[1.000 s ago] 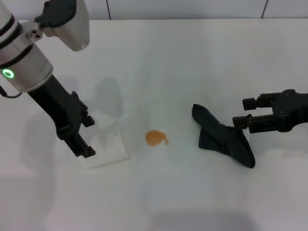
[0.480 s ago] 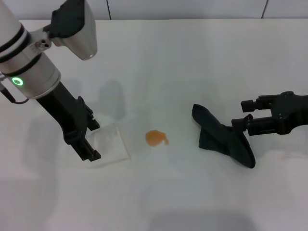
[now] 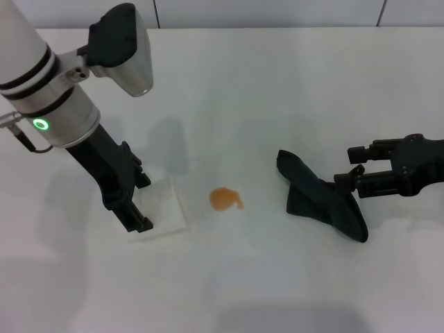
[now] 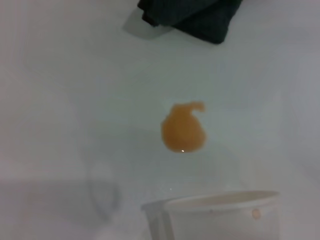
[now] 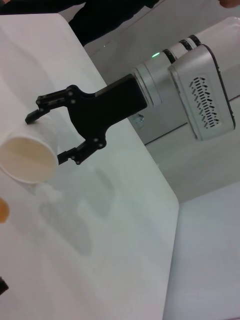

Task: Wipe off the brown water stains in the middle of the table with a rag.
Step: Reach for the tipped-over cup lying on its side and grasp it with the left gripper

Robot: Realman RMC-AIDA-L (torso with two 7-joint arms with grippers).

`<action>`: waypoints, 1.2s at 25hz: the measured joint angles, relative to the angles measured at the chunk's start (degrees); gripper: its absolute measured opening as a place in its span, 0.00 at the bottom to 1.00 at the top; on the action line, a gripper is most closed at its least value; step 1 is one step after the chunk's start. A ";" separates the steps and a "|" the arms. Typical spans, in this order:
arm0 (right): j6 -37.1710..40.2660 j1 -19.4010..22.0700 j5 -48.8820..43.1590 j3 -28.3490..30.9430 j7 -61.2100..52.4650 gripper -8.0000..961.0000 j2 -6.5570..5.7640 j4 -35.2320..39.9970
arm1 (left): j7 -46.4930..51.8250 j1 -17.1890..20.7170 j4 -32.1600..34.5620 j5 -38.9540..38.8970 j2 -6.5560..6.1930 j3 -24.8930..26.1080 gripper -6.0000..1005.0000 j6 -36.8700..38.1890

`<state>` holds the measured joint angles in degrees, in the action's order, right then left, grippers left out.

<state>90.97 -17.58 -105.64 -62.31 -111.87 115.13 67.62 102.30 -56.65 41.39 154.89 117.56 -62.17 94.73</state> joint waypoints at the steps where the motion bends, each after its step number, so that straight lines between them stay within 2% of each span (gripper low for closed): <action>1: 0.00 0.00 0.00 0.00 0.00 0.80 0.00 -0.03 | 0.00 -0.08 -0.04 0.00 0.07 0.00 0.88 -0.26; 16: -0.17 -0.26 -0.01 0.04 0.07 0.80 -0.07 -0.04 | -0.20 -0.48 -0.18 -0.18 0.96 -1.31 0.88 -3.00; 30: -0.27 -0.51 -0.08 0.15 0.08 0.80 -0.09 0.21 | -0.43 -0.59 -0.87 -0.33 1.22 -1.55 0.88 -4.50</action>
<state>90.70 -18.09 -105.72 -62.16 -111.79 115.05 67.83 101.87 -57.23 40.52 154.56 118.78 -63.72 90.24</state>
